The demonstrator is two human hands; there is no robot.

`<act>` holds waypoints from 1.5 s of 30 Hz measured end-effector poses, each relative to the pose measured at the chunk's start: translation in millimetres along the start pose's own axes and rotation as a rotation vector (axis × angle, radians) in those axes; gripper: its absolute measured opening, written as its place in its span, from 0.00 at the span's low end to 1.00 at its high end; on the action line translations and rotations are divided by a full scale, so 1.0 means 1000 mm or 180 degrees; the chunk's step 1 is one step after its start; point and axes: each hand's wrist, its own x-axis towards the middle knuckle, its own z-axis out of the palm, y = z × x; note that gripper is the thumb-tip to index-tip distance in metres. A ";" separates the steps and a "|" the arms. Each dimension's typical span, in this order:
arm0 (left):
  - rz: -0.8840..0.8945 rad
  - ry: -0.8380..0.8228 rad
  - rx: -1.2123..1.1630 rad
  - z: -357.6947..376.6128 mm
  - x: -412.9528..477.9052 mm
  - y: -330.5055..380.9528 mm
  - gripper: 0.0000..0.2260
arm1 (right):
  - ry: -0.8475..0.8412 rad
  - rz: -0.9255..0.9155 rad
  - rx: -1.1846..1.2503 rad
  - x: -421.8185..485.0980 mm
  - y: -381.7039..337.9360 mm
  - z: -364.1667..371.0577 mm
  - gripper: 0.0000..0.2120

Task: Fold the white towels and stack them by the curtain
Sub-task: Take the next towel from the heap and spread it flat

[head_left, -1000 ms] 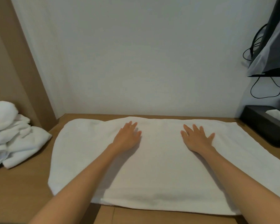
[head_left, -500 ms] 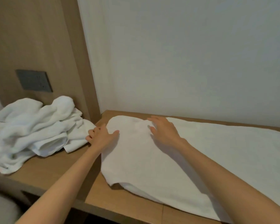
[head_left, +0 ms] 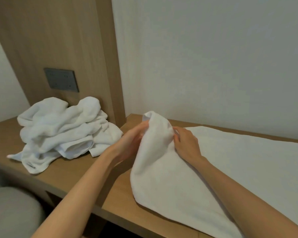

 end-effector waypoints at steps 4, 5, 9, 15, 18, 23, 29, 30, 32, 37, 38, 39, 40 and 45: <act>-0.0203 -0.0230 0.0094 0.000 -0.015 0.010 0.18 | -0.0040 -0.0004 -0.0069 -0.003 -0.003 -0.004 0.16; -0.0222 -0.0250 0.0387 -0.004 -0.020 0.015 0.21 | -0.0075 -0.0025 -0.0142 -0.004 -0.003 -0.004 0.16; -0.0160 0.0127 0.1244 -0.025 -0.045 0.043 0.22 | -0.0101 -0.0007 -0.0310 -0.004 -0.005 -0.003 0.17; -0.0007 0.0789 0.3503 -0.045 -0.073 0.052 0.24 | -0.0104 -0.0118 -0.0591 -0.005 -0.006 0.000 0.15; -0.0446 0.1051 0.4485 -0.047 -0.079 0.030 0.27 | -0.0111 -0.0193 -0.0694 -0.006 -0.006 0.000 0.15; -0.0574 0.1431 0.5559 -0.038 -0.075 0.006 0.28 | -0.0156 -0.0183 -0.0861 -0.005 -0.007 0.002 0.16; 0.0596 0.1267 0.5198 0.005 -0.027 -0.022 0.24 | -0.0102 -0.0435 -0.0647 0.008 -0.003 0.001 0.21; 0.0551 0.1184 0.5208 0.009 -0.021 -0.030 0.24 | -0.0278 -0.0345 -0.0741 0.012 -0.001 0.001 0.24; 0.0375 0.1036 0.5383 0.009 -0.012 -0.048 0.25 | -0.0620 -0.0082 -0.0897 0.021 0.002 0.002 0.26; -0.0213 0.0967 0.5143 -0.004 0.000 -0.072 0.27 | 0.0032 -0.0458 -0.0941 0.028 0.003 0.005 0.11; -0.0267 0.1018 0.5079 -0.006 0.001 -0.074 0.27 | 0.0318 -0.0644 -0.0740 0.026 0.001 0.002 0.08; -0.0299 0.1092 0.5033 -0.007 0.001 -0.076 0.28 | 0.0521 -0.0809 -0.0481 0.023 -0.002 -0.002 0.08; -0.0311 0.1180 0.4992 -0.008 0.001 -0.077 0.29 | 0.0624 -0.1007 -0.0296 0.020 -0.004 -0.009 0.09; -0.0310 0.1373 0.4944 -0.009 0.005 -0.078 0.29 | -0.0586 -0.1665 -0.0610 -0.006 0.001 -0.033 0.13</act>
